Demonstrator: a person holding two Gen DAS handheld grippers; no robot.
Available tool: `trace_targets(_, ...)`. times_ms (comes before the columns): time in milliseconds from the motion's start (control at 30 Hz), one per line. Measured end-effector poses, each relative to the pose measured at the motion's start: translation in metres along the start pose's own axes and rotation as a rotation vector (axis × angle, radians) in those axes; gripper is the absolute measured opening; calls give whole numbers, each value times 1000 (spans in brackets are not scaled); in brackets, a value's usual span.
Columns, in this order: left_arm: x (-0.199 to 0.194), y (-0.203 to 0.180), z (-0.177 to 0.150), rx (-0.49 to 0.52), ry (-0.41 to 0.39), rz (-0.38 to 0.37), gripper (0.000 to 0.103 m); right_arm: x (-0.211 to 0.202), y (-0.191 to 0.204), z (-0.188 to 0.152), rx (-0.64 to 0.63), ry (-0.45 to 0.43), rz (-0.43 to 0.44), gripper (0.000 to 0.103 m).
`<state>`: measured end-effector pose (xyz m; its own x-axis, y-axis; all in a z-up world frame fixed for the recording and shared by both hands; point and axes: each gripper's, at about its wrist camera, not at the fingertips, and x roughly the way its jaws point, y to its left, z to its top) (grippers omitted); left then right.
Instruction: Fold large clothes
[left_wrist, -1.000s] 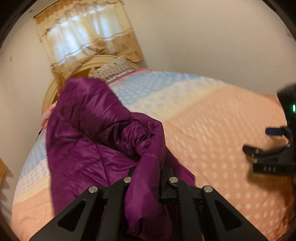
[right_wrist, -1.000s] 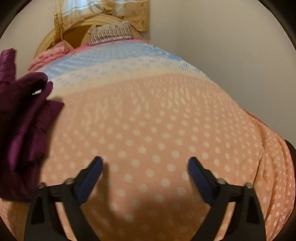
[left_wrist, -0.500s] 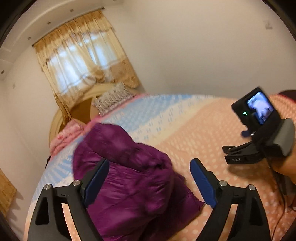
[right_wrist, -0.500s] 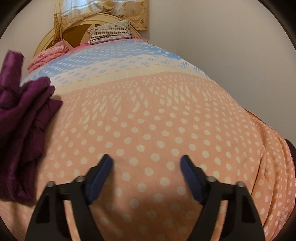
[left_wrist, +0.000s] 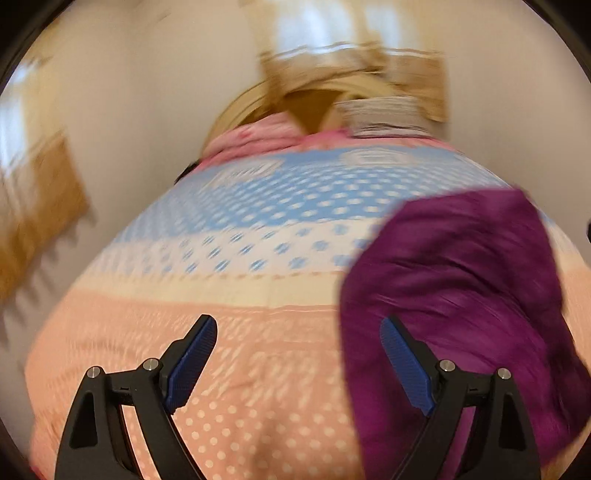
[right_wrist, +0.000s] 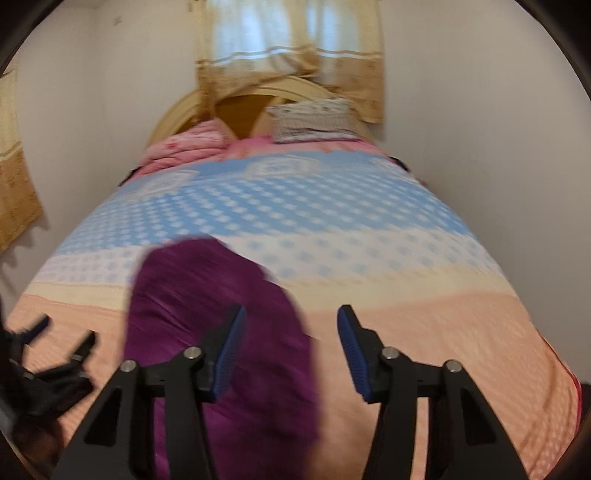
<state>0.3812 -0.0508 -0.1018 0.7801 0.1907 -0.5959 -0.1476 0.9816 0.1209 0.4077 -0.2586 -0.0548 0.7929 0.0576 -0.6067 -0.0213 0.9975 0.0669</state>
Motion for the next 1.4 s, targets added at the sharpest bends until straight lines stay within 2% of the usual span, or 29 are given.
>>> trace_targets(100,20,20,11,-137,30,-11,90,30,33,11,20,10,43,53)
trace_targets(167,29,19,15,-178,43,-27,90,52,39,9,31,10,59,50)
trace_targets(233,37,8,17,-168,44,-46,90,85,29,-3,53,62,61,39)
trace_targets(300,45,-7,19,-162,47,-72,90,102,9,-21,89,89,53,36)
trace_targets(367,45,-21,19,-167,37,-134,90,114,-13,-41,117,131,40,36)
trace_targets(433,51,-41,23,-148,31,-155,90,120,-37,-61,180,145,51,35)
trace_targets(500,62,-68,24,-87,51,-165,90,122,-52,-71,212,149,56,35)
trace_targets(600,75,-95,17,-4,66,-121,91,120,-61,-75,225,131,48,35)
trace_targets(700,83,-106,7,34,49,-95,91,126,-62,-75,234,130,60,35)
trace_targets(767,89,-103,3,15,54,-101,93,126,-58,-77,224,126,59,35)
trace_targets(833,97,-92,-2,-40,77,-133,98,129,-55,-80,215,123,61,36)
trace_targets(933,109,-82,-8,-106,118,-173,101,138,-54,-81,216,127,73,36)
trace_targets(1400,123,-91,-18,-87,183,-179,102,153,-56,-88,222,148,76,36)
